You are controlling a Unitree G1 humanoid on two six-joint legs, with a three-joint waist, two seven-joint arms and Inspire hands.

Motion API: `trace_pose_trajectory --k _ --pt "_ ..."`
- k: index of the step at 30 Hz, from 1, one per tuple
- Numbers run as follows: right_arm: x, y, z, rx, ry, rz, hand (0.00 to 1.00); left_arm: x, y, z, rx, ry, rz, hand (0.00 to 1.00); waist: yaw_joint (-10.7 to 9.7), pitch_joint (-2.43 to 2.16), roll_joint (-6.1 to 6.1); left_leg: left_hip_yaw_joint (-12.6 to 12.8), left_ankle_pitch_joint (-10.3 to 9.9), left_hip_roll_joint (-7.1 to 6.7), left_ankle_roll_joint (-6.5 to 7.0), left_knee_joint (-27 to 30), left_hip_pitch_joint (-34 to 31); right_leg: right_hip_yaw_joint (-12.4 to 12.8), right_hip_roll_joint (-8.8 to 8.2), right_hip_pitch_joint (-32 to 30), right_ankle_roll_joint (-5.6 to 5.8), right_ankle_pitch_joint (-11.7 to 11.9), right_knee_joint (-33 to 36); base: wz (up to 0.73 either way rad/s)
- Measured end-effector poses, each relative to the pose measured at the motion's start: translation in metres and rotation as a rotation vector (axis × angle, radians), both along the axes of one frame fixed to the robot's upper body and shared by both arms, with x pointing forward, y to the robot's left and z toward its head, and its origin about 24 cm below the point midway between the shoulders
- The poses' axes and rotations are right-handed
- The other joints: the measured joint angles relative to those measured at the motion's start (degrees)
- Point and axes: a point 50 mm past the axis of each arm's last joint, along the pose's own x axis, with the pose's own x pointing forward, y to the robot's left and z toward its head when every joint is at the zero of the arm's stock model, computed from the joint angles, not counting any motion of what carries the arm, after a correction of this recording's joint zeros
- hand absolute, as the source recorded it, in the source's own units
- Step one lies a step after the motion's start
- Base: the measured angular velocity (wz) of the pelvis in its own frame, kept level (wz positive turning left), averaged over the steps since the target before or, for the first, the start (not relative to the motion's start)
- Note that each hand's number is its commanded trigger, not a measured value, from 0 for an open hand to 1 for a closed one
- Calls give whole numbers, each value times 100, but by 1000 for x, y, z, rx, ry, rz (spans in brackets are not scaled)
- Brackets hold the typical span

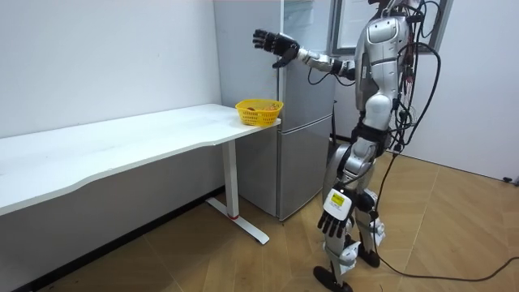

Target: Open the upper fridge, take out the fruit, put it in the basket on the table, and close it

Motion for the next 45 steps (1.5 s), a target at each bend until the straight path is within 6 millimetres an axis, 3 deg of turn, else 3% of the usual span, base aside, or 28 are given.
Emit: trace_pose_trajectory --k 4,8,14,23,30,32,36,45 --pt "-8 -2 3 43 -18 21 0 0 -7 -2 -13 -6 6 0 -132 -49 177 163 -3 30 5 -8 95 118 1 18 -16 10 33 -18" --pt "-15 -7 0 55 -20 13 0 -3 -7 -2 -13 -5 18 0 -239 -91 271 316 -3 68 5 -95 200 265 15 15 -17 10 97 -21" --pt "-21 -10 5 90 -38 24 0 -9 -7 -3 -16 6 18 0 -521 -105 311 416 -7 71 16 -102 276 381 17 22 -42 26 101 -9" --pt "-44 -26 14 161 -125 5 0 -13 -12 -4 -26 9 23 0 -645 -123 449 586 4 81 32 -217 397 566 15 28 -49 34 100 -10" --pt "-62 -48 -7 233 -86 -101 0 -18 -18 -5 -28 -8 33 0 -907 -97 507 735 3 101 40 -278 487 731 31 -3 -48 34 93 -12" --pt "-67 -53 -15 265 -63 -138 0 -19 -19 -6 -33 -7 35 0 -954 -130 562 824 -9 119 51 -291 486 829 50 -65 -48 34 104 -23" --pt "-70 -55 -23 315 -44 -170 0 -18 -20 -6 -26 -17 35 0 -1060 -148 624 945 -9 145 51 -359 542 925 70 -119 -50 40 114 -16" --pt "-76 -61 -31 476 -9 -200 0 -25 -25 -8 -1 -2 26 0 -1336 -138 665 1173 -19 181 47 -468 692 1179 119 -98 -51 44 114 -13"
